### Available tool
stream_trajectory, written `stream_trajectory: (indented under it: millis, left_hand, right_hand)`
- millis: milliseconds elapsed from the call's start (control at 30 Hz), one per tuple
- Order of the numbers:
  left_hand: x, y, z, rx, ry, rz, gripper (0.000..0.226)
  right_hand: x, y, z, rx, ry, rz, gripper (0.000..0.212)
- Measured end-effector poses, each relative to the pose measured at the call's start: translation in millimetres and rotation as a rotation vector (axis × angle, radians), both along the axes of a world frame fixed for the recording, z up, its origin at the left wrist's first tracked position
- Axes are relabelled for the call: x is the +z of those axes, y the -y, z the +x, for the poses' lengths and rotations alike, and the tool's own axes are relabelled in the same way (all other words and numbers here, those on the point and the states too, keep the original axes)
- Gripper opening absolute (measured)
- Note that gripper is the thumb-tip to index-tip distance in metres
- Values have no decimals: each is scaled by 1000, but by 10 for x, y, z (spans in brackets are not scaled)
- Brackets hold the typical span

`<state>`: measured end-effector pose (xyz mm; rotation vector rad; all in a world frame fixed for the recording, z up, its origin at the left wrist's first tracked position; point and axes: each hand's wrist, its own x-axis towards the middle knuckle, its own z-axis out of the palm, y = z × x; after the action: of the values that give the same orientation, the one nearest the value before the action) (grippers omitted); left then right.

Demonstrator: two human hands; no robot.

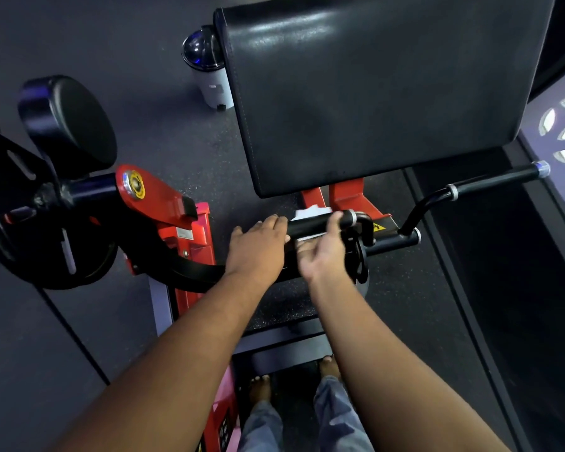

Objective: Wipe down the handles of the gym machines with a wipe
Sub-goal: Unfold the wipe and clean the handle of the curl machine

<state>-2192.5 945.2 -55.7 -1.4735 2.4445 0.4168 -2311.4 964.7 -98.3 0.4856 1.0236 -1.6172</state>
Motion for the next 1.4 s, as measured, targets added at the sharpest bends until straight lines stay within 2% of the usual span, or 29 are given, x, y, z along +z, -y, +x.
stream_trajectory:
  millis: [100,233,300,367,400,433,533,633,700,733,833,867,900,967,1000,1033,1067,1100,1133,1167,1200,1333,1400]
  left_hand:
    - [38,-6,-5,-8,16,-5,55]
    - [25,-5,2,-6,9,-5,53]
    - [11,2,8,1,0,6,50]
    - [-2,3,16,-5,-11,1,47]
    - [-4,6,19,-8,-15,2,46]
    - [-4,8,19,-8,-16,6,46]
    - [-5,3,13,-7,-16,-3,43]
    - [2,5,10,0,-9,7,47]
    - [3,15,14,-13,1,1,48]
    - [3,24,15,-17,5,-3,47]
    - [-17,31,12,-10,1,9,44]
    - [-21,24,14,-4,-7,11,44]
    - [-25,18,19,2,-14,11,44]
    - [-26,13,27,3,-16,8,50]
    - [-23,13,30,0,-12,7,52]
    - [-18,17,30,-5,-7,5,52]
    - [-15,22,28,-9,-7,3,49]
    - [-14,25,25,-15,-5,-2,47]
    - [-13,26,21,-19,-5,-9,45]
    - [-18,23,18,-20,-1,-10,45]
    - [-18,16,16,-17,2,-10,45]
    - [-8,16,24,-6,10,-14,46]
    - [7,23,17,-9,18,-9,46]
  right_hand:
    - [90,-205,304,299,-70,43,48]
    - [162,-480,171,401,-335,115,21]
    - [180,-607,10,409,-684,195,19]
    - [162,-662,-263,389,-1234,288,18]
    - [129,-637,-421,387,-1461,323,21]
    - [94,-574,-571,406,-1607,341,29]
    - [-42,-387,-619,653,-1723,299,46]
    - [-172,-420,-119,965,-1966,-37,55]
    - [-223,-493,-131,999,-2034,-194,57]
    - [-255,-501,-261,968,-2048,-160,58]
    - [-333,-509,-640,784,-1900,283,54]
    - [-329,-518,-608,793,-1871,313,56]
    - [-307,-530,-486,837,-1907,217,61]
    - [-309,-608,-206,997,-2026,-157,70]
    - [-323,-635,-165,1033,-2084,-275,69]
    - [-339,-625,-216,1024,-2134,-292,65]
    - [-374,-597,-311,985,-2159,-199,60]
    - [-401,-579,-415,933,-2133,-7,55]
    - [-414,-573,-496,880,-2061,209,53]
    - [-398,-564,-519,855,-1986,340,55]
    - [-364,-546,-474,859,-1953,350,58]
    - [-190,-401,-314,1001,-2087,-4,53]
    - [-170,-258,-534,1007,-2146,152,46]
